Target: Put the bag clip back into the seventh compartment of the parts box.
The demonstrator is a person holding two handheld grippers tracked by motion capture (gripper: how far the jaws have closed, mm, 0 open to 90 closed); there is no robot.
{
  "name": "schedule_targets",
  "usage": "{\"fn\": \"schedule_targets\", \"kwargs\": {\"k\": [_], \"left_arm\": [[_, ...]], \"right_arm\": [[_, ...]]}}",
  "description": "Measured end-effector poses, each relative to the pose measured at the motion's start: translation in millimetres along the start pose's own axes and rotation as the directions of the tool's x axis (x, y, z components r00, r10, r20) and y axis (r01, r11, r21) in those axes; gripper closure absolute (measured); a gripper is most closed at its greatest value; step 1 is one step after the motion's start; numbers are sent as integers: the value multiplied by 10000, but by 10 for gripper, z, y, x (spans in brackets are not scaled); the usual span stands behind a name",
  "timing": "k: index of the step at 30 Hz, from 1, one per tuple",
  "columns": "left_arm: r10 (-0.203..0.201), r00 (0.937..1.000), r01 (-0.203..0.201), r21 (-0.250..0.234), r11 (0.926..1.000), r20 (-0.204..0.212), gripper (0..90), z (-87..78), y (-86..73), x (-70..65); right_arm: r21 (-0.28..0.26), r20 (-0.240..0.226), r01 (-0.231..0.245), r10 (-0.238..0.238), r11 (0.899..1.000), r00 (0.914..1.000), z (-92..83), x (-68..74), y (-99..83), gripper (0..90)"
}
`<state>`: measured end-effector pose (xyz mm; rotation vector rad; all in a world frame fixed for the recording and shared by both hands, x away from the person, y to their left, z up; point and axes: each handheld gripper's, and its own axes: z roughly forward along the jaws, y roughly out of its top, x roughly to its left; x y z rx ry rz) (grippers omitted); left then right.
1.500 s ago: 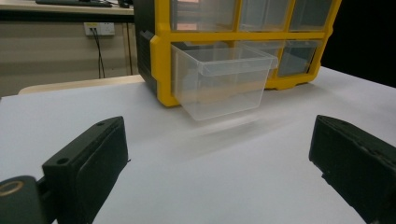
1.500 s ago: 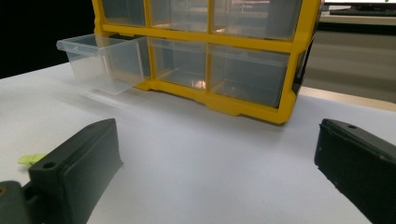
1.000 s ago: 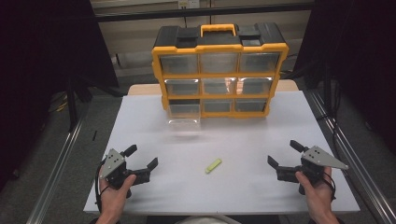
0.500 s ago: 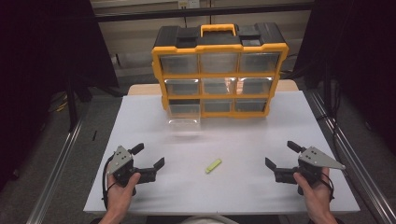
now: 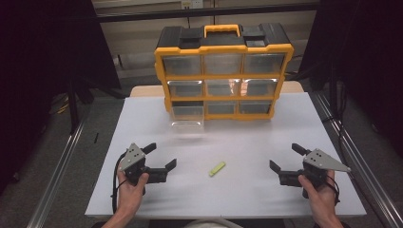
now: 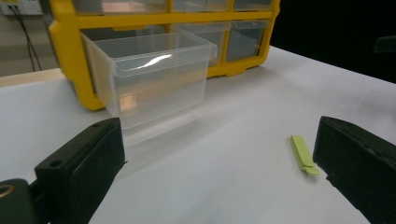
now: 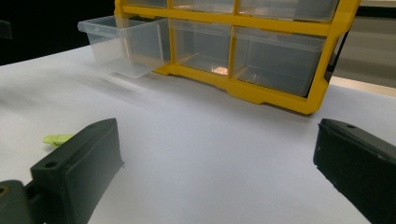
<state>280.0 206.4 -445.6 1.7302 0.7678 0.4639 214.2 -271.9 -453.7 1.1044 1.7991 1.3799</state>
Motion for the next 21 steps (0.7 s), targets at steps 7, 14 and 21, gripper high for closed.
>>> {"fn": "schedule_targets", "kwargs": {"k": [7,14,21], "left_arm": [[179,9985,-186,134,9997,511,31,232,79,-125],[221,9971,-252,416,9988,723,36,387,120,-177],[451,9946,-533,861,9949,937,41,583,181,-311]], "right_arm": [[8,-20,3,-3,10000,10000,-1,-1,0,6],[3,-45,80,-80,10000,10000,-2,2,0,6],[58,13,60,-60,10000,10000,4,2,-4,7]]}}
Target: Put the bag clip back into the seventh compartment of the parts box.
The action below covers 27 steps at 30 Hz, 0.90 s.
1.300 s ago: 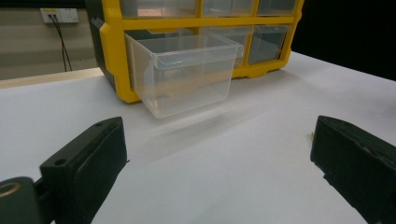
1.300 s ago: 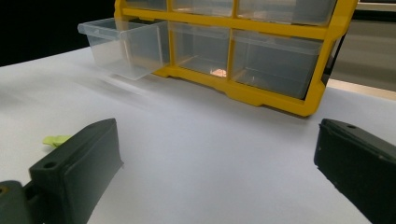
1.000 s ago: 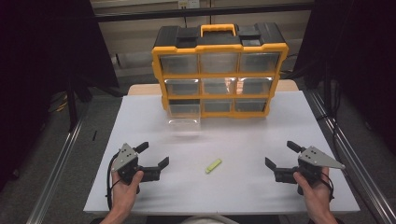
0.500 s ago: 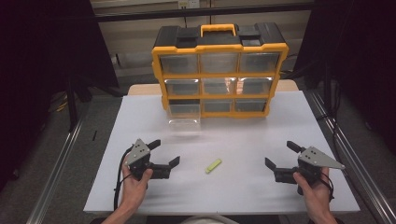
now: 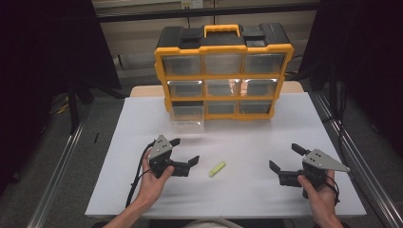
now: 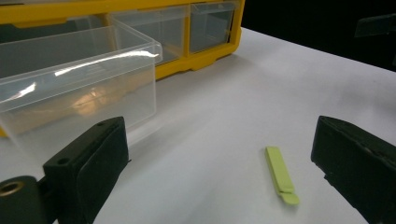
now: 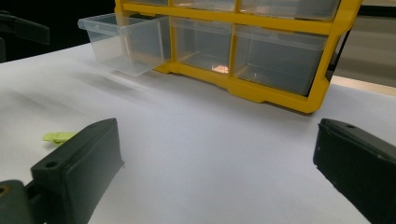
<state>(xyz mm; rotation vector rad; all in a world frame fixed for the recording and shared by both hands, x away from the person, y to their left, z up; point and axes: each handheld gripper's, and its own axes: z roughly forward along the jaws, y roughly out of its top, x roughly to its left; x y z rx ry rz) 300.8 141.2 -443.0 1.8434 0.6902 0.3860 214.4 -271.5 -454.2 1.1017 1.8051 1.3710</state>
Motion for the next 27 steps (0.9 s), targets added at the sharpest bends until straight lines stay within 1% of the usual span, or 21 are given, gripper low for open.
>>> {"fn": "schedule_targets", "kwargs": {"k": [1,2,4,5,6,7,8,10,12,14,15,16,17,19,20,21,22,23,24,26,27], "left_arm": [[153,9999,-152,46,9999,-15,41,23,11,-9],[311,9992,-315,159,9994,233,48,75,33,-11],[333,9990,-341,264,9991,311,51,105,43,-5],[247,9969,-269,285,9992,751,51,176,53,20],[247,9969,-269,285,9992,751,52,176,53,20],[317,9963,-372,681,9970,801,52,224,77,20],[317,9963,-372,681,9970,801,52,224,77,20],[403,9955,-493,1046,9933,863,52,288,125,11],[312,9939,-424,1060,9935,1058,52,313,136,9],[191,9898,-388,1386,9896,1412,52,357,169,-11],[241,9888,-483,1627,9855,1476,51,374,190,-24],[50,9863,-380,1974,9796,1650,52,410,235,-47],[50,9863,-380,1974,9796,1650,52,410,235,-47],[-58,9815,-424,2469,9681,1912,52,464,283,-57],[7,9839,-488,2654,9629,1786,52,489,305,-72],[-16,9824,-502,2716,9611,1870,52,521,319,-74],[13,9819,-579,2941,9540,1892,53,552,337,-80],[-70,9787,-562,3011,9519,2051,54,599,339,-85],[-56,9779,-647,3282,9424,2089,55,628,352,-95],[541,9686,-1413,3583,9229,2426,52,678,375,-124],[573,9663,-1552,3903,9075,2510,47,740,389,-154]], "right_arm": [[-22,-15,26,-26,10000,10000,0,-1,0,6],[-18,-14,-39,39,10000,10000,-4,-1,2,6],[-20,-13,-35,35,10000,10000,-4,-3,2,7],[-19,1,-41,41,10000,10000,-4,-3,3,7],[-21,-9,-36,36,10000,10000,-4,-2,3,7],[-30,-18,-11,10,10000,10000,-5,-1,3,7],[-30,-18,-11,10,10000,10000,-5,-1,3,7],[-36,-55,22,-22,10000,10000,-8,0,3,7],[-31,-43,-3,3,10000,10000,-8,-1,3,7],[-40,-35,-42,42,10000,10000,-8,-1,2,7],[-51,-50,-13,13,10000,10000,-7,-1,2,7],[-46,-70,-2,2,10000,10000,-11,0,3,8],[-46,-70,-2,2,10000,10000,-11,0,3,8],[-55,-64,13,-14,10000,10000,-9,-1,3,8],[-42,-74,4,-5,10000,10000,-9,1,3,8],[-42,-74,4,-5,10000,10000,-9,1,3,8],[-28,-74,-3,2,10000,10000,-10,1,3,8],[-32,-77,-10,9,10000,10000,-9,1,3,8],[-45,-78,-4,4,10000,10000,-10,0,3,8],[-38,-77,-4,4,10000,10000,-11,0,2,8],[-49,-81,26,-26,10000,10000,-10,0,3,8]]}}
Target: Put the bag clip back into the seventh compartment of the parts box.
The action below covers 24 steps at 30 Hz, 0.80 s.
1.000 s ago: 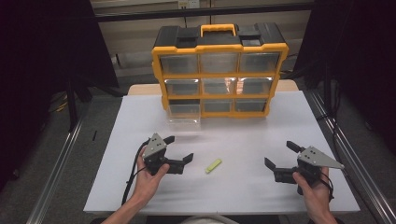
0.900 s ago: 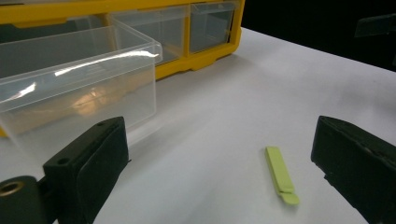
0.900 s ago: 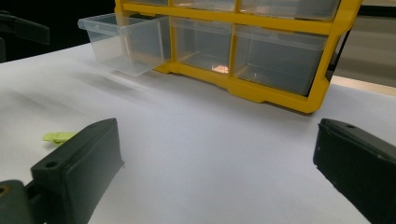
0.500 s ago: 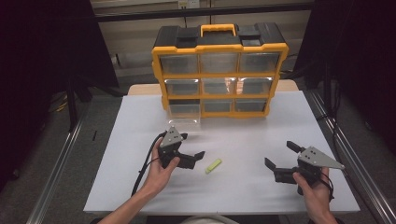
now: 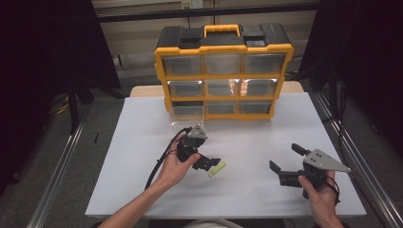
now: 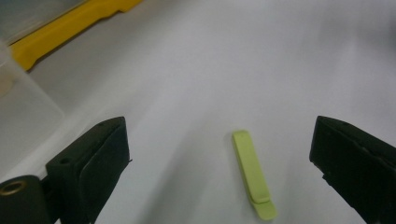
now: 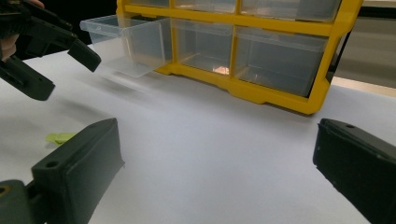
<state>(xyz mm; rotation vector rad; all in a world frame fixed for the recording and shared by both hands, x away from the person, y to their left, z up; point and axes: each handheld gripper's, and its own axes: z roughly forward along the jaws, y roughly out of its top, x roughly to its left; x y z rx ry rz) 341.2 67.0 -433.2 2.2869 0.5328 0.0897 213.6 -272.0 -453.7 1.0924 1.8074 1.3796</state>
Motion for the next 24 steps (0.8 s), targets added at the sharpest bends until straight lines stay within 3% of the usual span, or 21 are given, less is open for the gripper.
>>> {"fn": "schedule_targets", "kwargs": {"k": [3,6,8,9,10,13,16,19,21,24], "left_arm": [[84,9997,-93,361,9993,230,49,27,36,14],[25,9999,-37,788,9969,156,50,62,71,5],[-236,9991,194,1166,9930,350,56,86,63,21],[-426,9982,354,1558,9872,431,56,95,55,30],[-496,9975,406,1670,9851,502,56,103,49,30],[-165,9992,93,1877,9822,371,62,119,47,-2],[-315,9987,229,2012,9793,399,66,148,51,-4],[-504,9985,442,2430,9690,193,57,201,31,-30],[-378,9989,289,2722,9618,272,96,227,27,-38],[-321,9992,238,2760,9609,257,145,252,32,-67]], "right_arm": [[23,-8,-7,7,10000,10000,-1,3,-1,9],[19,22,-10,10,10000,10000,3,6,-2,9],[25,24,-6,6,10000,10000,3,7,-2,9],[25,24,-6,6,10000,10000,3,7,-2,9],[20,26,-13,13,10000,10000,3,10,-2,9],[27,24,-8,8,10000,10000,4,11,-3,9],[29,18,42,-42,10000,10000,5,13,-4,9],[27,12,44,-44,10000,10000,4,13,-4,9],[29,13,47,-47,10000,10000,5,12,-4,9],[46,-6,73,-73,10000,10000,8,12,-4,10]]}}
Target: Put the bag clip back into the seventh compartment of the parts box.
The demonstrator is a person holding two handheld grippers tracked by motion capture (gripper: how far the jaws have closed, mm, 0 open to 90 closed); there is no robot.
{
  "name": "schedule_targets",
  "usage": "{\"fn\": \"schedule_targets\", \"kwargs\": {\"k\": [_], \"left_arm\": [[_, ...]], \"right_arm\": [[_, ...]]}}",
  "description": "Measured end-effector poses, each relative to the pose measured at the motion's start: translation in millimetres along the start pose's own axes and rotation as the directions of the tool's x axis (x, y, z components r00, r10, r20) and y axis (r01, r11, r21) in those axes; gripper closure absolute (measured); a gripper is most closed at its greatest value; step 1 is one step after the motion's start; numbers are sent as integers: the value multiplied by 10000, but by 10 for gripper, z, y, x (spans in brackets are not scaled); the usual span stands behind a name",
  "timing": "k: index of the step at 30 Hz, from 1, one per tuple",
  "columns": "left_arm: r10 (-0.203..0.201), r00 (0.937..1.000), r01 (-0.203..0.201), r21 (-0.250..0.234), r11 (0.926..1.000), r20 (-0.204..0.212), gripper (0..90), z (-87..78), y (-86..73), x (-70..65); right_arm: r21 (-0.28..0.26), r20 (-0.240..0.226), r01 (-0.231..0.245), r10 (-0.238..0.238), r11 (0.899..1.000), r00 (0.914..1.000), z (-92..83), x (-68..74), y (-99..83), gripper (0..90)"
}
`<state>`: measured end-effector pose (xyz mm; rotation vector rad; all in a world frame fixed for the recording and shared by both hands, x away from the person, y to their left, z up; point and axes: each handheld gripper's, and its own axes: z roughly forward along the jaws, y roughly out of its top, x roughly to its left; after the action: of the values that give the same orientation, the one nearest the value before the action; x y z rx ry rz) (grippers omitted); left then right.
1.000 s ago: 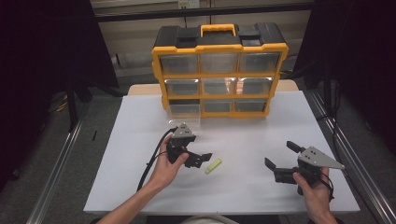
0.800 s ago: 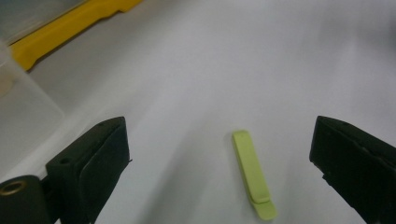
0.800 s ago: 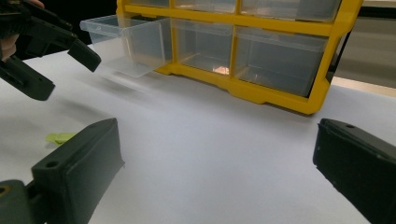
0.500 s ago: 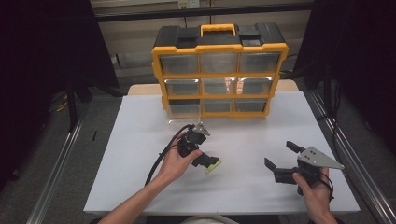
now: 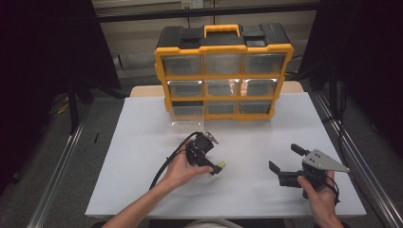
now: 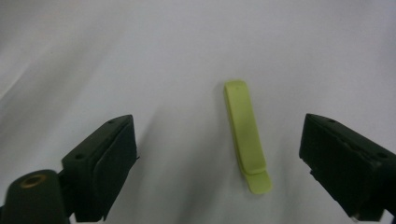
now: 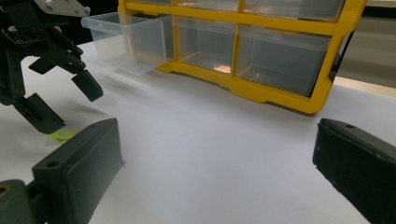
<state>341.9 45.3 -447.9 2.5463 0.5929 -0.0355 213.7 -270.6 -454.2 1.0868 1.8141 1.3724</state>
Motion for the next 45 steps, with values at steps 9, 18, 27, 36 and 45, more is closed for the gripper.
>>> {"fn": "schedule_targets", "kwargs": {"k": [9,18,27,36,45], "left_arm": [[248,9996,-253,443,9987,101,301,95,33,-86],[737,9973,-734,546,9958,-30,473,150,35,-136],[823,9956,-791,668,9946,-456,523,159,34,-182],[676,9966,-637,815,9946,-462,600,147,40,-157],[636,9973,-604,808,9949,-373,751,123,27,-108]], "right_arm": [[8,-49,50,-50,10000,10000,-1,2,0,10],[-16,-75,30,-30,10000,10000,-1,2,2,10],[-12,-76,30,-30,10000,10000,-6,5,0,10],[-26,-81,-18,17,10000,10000,-11,7,-2,9],[26,-83,-79,79,10000,9999,-10,5,-4,8]]}}
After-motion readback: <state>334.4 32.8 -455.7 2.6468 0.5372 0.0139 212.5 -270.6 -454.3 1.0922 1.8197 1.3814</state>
